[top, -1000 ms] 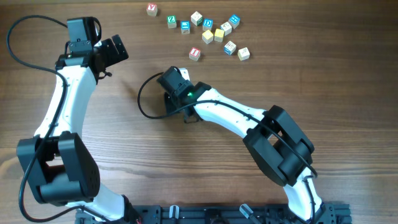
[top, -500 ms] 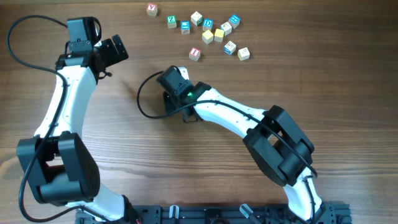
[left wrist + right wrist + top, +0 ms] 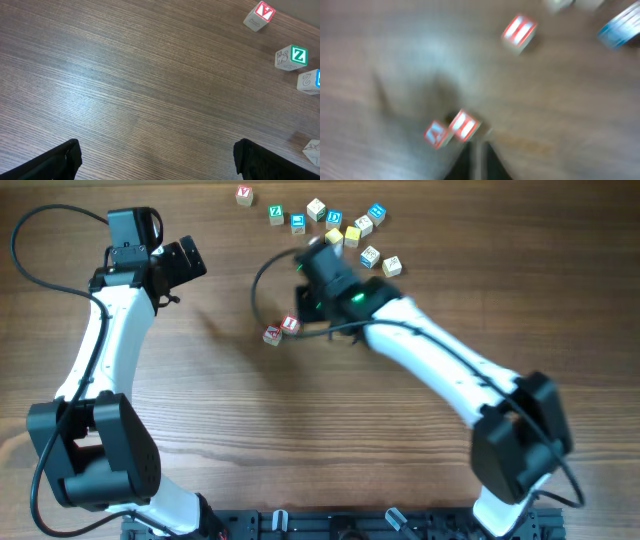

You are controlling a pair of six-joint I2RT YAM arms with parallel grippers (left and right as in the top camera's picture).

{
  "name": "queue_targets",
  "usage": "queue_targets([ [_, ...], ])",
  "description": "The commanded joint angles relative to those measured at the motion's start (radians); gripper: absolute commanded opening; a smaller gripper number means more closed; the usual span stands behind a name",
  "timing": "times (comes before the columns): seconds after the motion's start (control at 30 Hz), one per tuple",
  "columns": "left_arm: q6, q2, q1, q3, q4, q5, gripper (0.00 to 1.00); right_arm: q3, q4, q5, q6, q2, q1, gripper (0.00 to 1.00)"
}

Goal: Form a circle
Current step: 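Move the right gripper to the cluster and grasp the yellow 'S' block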

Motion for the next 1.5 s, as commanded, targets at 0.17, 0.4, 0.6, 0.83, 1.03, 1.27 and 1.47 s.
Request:
queue_targets([
  [0.17, -0.009, -0.009, 0.002, 0.005, 0.000, 0.001, 1.00, 0.002, -0.002, 0.077, -0.144, 0.083, -0.228, 0.81],
  [0.4, -0.009, -0.009, 0.002, 0.005, 0.000, 0.001, 1.00, 0.002, 0.059, 0.077, -0.343, 0.196, -0.333, 0.79],
  [0.6, -0.009, -0.009, 0.002, 0.005, 0.000, 0.001, 1.00, 0.002, 0.193, 0.077, -0.423, 0.287, -0.352, 0.80],
  [0.83, -0.009, -0.009, 0.002, 0.005, 0.000, 0.001, 1.00, 0.002, 0.232, 0.077, -0.423, 0.317, -0.352, 0.54],
  [1.03, -0.009, -0.009, 0.002, 0.005, 0.000, 0.001, 1.00, 0.002, 0.248, 0.077, -0.423, 0.317, -0.352, 0.50],
  [1.27, -0.009, -0.009, 0.002, 0.005, 0.000, 0.001, 1.00, 0.002, 0.292, 0.078, -0.449, 0.317, -0.353, 0.49],
  [1.47, -0.009, -0.009, 0.002, 0.005, 0.000, 0.001, 1.00, 0.002, 0.293, 0.078, -0.450, 0.332, -0.353, 0.50],
])
